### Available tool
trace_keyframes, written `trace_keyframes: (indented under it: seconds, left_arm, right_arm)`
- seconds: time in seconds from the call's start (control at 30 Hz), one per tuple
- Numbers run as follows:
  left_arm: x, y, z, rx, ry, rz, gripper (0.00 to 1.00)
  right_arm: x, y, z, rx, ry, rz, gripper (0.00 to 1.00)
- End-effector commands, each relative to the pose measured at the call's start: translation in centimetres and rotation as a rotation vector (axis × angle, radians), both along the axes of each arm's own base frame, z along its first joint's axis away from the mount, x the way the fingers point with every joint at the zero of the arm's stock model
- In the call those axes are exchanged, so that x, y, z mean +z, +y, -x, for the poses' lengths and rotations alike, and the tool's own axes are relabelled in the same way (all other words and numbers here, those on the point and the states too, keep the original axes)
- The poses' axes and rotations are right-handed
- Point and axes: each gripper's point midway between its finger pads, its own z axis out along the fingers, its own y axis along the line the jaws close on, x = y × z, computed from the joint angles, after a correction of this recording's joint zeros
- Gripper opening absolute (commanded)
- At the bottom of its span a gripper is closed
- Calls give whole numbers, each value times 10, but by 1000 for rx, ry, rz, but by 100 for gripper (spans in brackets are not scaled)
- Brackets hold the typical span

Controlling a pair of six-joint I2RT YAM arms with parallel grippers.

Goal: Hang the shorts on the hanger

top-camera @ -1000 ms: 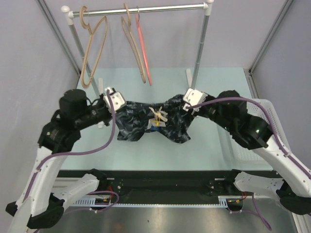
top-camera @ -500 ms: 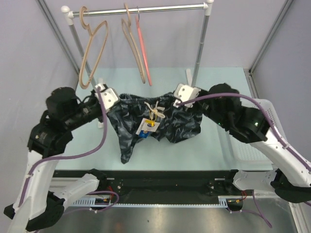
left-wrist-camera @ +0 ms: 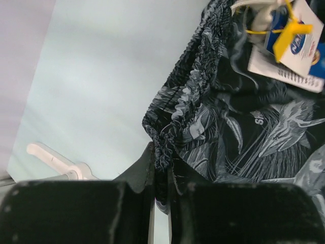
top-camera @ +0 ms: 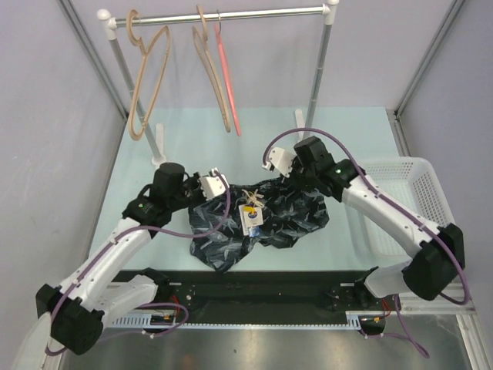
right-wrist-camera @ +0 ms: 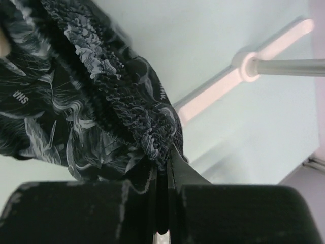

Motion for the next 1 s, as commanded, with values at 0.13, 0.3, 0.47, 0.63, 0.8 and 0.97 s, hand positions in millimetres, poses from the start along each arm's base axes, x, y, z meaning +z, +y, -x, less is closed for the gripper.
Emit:
trace_keyframes:
  seconds: [0.13, 0.3, 0.47, 0.63, 0.8, 0.97]
  left_arm:
    - [-63, 2, 2, -179, -210, -187, 11]
    - [-113, 17, 60, -317, -85, -271, 58]
    - [-131, 30, 104, -362, 118, -280, 72]
    - [-115, 23, 110, -288, 213, -188, 72]
    - [-79, 4, 110, -250, 251, -45, 73]
    - [-22, -14, 106, -213, 216, 129, 81]
  right_arm:
    - [-67, 21, 11, 53, 46, 7, 0]
    - [-103, 18, 40, 108, 97, 63, 0]
    - [-117, 13, 56, 121, 150, 79, 2]
    - [-109, 8, 61, 113, 155, 63, 15]
    - [-88, -2, 68, 86, 192, -30, 71]
    - [-17, -3, 81, 70, 131, -217, 88]
